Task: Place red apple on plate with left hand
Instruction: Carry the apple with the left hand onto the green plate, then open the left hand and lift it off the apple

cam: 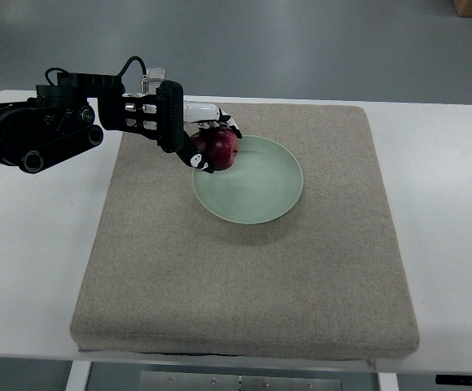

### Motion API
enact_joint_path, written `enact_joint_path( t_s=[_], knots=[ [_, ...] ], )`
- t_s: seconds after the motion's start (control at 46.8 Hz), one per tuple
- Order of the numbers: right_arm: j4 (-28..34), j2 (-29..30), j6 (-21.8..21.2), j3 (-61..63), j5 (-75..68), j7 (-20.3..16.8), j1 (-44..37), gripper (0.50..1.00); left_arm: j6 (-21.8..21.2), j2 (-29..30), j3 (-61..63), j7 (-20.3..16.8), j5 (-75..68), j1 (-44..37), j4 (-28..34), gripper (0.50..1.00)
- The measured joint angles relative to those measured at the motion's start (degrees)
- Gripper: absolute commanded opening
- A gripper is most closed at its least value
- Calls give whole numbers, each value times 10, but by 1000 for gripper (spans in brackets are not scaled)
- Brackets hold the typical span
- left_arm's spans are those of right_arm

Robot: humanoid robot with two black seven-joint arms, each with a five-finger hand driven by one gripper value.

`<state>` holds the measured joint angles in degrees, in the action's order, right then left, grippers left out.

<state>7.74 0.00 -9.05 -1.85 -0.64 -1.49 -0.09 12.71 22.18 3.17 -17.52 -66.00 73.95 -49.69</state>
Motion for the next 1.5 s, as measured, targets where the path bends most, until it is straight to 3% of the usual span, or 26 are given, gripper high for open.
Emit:
enact_joint_path(
  t_s=[0.192,0.342,0.598,0.897,1.132,1.217,1.495],
  knots=[
    [0,0,0,0,0,0,0,932,0,-17,-1,0,1,-6,0,589],
    [0,0,1,0,0,0,0,930,-2,-37,-1,1,2,-8,6,658],
    [0,0,0,0,0,0,0,930,-3,-49,-6,2,4,-20,15,703],
    [0,0,0,0,0,0,0,930,-25,-52,-6,2,4,-32,15,848],
    [0,0,0,0,0,0,0,932,-25,-52,-6,1,5,-36,14,889],
    [0,0,0,0,0,0,0,930,-25,-52,-6,1,5,-37,14,947],
    [0,0,0,0,0,0,0,932,-25,-52,-6,1,6,-38,13,960]
  ],
)
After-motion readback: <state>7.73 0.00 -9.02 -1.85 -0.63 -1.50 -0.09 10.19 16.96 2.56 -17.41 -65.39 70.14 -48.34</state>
